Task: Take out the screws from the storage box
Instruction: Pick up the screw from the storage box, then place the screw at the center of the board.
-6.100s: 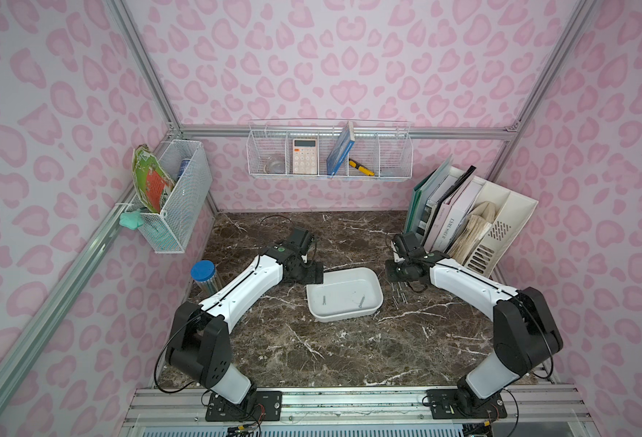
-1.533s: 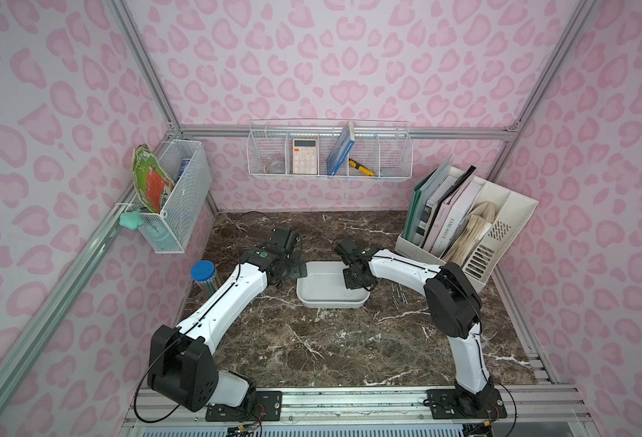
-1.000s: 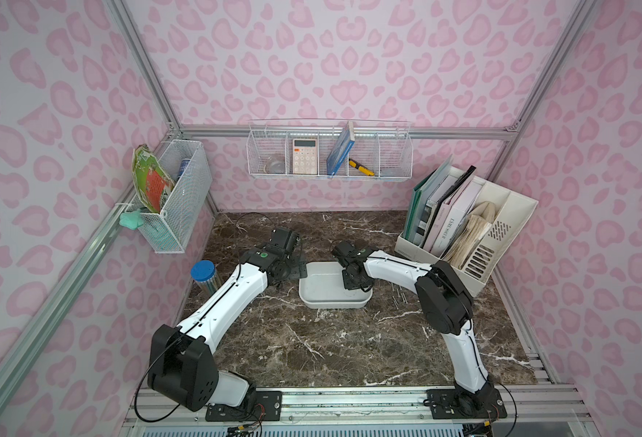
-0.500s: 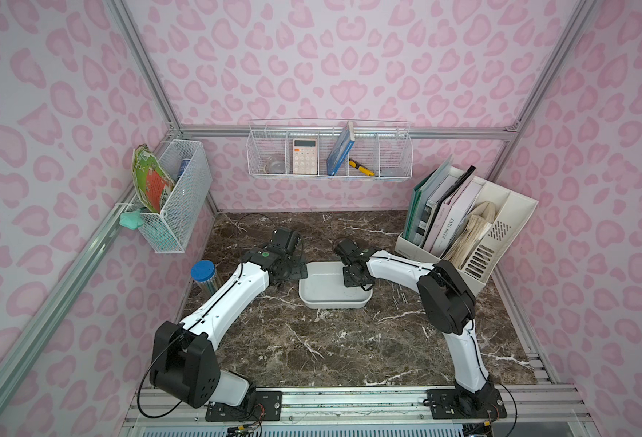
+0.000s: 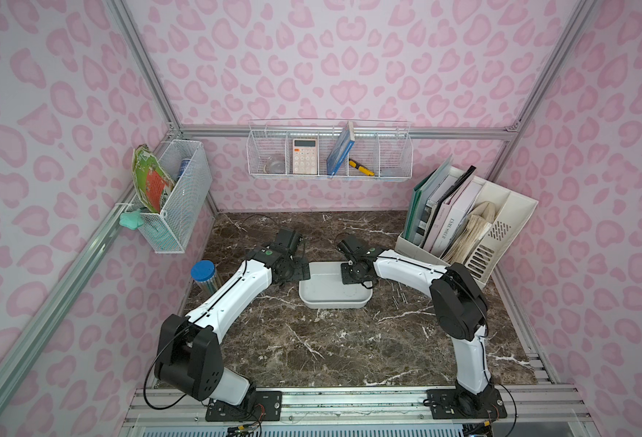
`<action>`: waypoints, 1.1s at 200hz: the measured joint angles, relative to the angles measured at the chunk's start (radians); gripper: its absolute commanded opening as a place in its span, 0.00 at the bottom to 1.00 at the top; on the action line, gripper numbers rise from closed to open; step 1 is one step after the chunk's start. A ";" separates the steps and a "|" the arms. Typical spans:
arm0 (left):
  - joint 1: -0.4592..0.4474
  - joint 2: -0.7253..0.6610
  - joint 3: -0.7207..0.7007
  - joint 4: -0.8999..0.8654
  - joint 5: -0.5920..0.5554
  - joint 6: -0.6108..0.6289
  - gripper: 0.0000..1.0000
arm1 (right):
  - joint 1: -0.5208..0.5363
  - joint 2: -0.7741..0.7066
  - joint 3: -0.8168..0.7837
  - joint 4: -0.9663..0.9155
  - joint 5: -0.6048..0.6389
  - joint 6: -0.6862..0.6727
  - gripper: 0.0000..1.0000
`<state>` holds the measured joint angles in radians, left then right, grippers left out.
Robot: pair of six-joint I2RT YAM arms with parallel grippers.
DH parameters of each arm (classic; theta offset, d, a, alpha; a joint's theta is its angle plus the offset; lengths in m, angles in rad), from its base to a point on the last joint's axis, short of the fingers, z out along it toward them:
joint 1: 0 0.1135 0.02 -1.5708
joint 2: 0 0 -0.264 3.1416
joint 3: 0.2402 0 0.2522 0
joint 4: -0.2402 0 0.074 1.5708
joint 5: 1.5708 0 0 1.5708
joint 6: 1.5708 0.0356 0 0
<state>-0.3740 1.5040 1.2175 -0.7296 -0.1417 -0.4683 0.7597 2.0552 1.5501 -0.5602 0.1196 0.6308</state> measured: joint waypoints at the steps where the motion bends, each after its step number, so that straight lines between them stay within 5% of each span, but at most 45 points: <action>1: 0.000 0.001 0.001 0.000 0.002 0.000 0.97 | 0.000 -0.001 0.000 0.000 0.000 0.000 0.00; 103: 0.000 0.103 0.046 -0.002 0.239 0.028 0.97 | -0.011 -0.161 -0.052 -0.005 0.088 -0.004 0.00; 168: 0.000 0.088 0.046 -0.010 0.195 0.029 0.97 | -0.117 -0.348 -0.278 0.011 0.122 -0.003 0.00; 220: 0.000 0.080 0.046 -0.016 0.152 0.029 0.97 | -0.205 -0.359 -0.413 0.052 0.080 -0.019 0.00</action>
<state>-0.3740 1.5845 1.2633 -0.7456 0.0101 -0.4397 0.5549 1.6958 1.1370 -0.5083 0.2001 0.6121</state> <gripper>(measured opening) 0.966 0.075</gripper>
